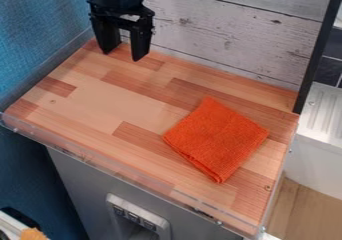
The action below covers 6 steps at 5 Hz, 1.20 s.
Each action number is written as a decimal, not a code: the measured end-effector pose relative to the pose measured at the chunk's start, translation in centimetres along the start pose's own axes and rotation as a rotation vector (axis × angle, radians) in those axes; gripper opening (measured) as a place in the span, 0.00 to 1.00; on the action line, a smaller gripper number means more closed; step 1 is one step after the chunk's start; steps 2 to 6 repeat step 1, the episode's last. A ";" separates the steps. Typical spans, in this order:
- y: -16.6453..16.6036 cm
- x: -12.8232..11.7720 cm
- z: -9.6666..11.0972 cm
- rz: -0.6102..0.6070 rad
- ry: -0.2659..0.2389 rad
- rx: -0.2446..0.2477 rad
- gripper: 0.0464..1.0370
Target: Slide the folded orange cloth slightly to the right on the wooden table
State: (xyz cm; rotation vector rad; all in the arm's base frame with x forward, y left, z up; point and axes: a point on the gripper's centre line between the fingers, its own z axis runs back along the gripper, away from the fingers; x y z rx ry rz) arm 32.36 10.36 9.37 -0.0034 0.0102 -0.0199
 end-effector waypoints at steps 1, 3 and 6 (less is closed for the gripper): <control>0.1 0.3 -0.1 -0.008 -0.008 -0.005 0.96; 0.1 0.3 -0.1 -0.008 -0.008 -0.005 0.96; 0.1 0.3 -0.1 -0.008 -0.008 -0.005 0.96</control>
